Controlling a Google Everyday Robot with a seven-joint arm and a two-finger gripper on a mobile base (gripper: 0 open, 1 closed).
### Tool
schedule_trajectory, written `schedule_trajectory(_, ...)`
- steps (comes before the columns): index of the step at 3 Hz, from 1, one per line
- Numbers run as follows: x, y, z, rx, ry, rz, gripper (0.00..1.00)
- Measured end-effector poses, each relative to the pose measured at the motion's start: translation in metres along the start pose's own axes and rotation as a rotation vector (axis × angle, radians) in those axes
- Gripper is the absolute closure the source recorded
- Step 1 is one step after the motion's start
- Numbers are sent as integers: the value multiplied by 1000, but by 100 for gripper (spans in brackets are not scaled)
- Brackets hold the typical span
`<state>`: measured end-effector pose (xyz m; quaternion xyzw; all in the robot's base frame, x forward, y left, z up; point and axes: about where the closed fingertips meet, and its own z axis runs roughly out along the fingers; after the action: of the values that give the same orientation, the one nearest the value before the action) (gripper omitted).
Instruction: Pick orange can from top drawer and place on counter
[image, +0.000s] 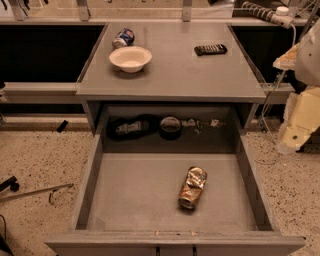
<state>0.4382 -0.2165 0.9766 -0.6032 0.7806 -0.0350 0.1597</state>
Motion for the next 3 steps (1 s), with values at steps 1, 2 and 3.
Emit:
schedule_trajectory(1, 0, 0, 0, 0, 0, 0, 0)
schedule_trajectory(2, 0, 4, 24, -10, -18, -12, 0)
schedule_trajectory(3, -2, 17, 79, -50, -93, -66, 0)
